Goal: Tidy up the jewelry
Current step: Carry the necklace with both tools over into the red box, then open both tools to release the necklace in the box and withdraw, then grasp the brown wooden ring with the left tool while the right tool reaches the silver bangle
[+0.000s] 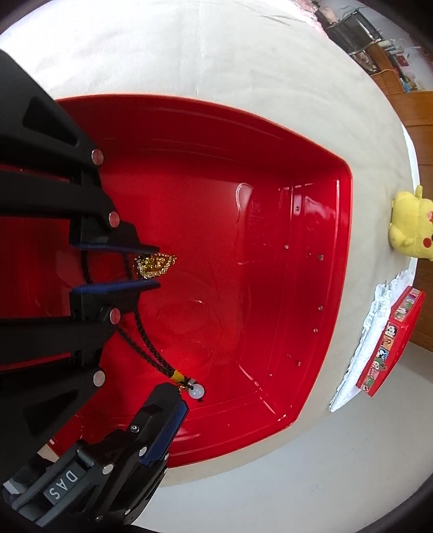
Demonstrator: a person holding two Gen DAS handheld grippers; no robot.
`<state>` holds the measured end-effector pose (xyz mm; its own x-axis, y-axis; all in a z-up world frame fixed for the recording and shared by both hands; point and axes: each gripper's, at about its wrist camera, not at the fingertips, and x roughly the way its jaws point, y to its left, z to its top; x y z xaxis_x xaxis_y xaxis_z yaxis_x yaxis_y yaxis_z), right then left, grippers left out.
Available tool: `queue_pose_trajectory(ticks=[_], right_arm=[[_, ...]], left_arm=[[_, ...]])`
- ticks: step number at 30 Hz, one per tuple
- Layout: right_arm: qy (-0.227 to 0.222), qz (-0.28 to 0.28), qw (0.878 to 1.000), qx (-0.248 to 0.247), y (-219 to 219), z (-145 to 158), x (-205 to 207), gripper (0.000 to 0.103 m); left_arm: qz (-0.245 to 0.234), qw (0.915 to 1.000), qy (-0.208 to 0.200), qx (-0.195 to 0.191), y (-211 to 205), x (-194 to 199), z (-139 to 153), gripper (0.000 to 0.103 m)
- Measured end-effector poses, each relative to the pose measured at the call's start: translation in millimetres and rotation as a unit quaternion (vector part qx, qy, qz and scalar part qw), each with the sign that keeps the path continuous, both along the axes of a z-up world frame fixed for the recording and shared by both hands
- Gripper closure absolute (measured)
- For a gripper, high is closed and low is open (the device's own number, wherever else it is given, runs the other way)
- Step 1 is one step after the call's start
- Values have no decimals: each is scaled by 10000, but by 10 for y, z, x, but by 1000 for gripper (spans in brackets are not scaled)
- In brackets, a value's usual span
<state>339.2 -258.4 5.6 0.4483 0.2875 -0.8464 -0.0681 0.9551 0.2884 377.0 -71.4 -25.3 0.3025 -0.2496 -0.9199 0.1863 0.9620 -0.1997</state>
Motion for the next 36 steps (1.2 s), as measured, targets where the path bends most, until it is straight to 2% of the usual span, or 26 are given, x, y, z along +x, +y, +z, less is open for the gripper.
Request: queue_pose_trajectory(ticks=[4, 6, 8, 14, 18, 21, 25, 28, 33, 36], right_arm=[[17, 31, 9999, -110, 38, -11, -8, 79], [6, 26, 9999, -156, 40, -12, 5, 78], [-17, 21, 9998, -185, 42, -3, -1, 78], [-103, -47, 9999, -73, -11, 71, -32, 76], [-289, -101, 9995, 112, -77, 261, -136, 76], [-430, -101, 9988, 223, -96, 431, -248, 76], [-504, -48, 9982, 324, -103, 616, -538, 76], [-422, 5, 9986, 327, -100, 630, -785, 76], [-248, 29, 9994, 233, -82, 568, -1230, 76], [-71, 44, 9994, 350, -64, 478, -1491, 76]], left_arm=[[29, 10000, 61, 19, 30, 8, -14, 88], [45, 9999, 93, 33, 23, 29, -24, 73], [60, 9999, 100, -15, 42, 25, -12, 70], [71, 10000, -26, -50, 114, -62, 103, 70], [65, 9997, -231, -110, 214, -255, 298, 70], [37, 9988, -489, -70, 353, -568, 510, 69], [-9, 9982, -583, 125, 547, -1008, 620, 69], [-13, 9987, -471, 214, 682, -1350, 571, 68], [-34, 9995, -288, 125, 802, -1810, 383, 68], [-99, 9996, -278, 24, 789, -1980, 313, 68]])
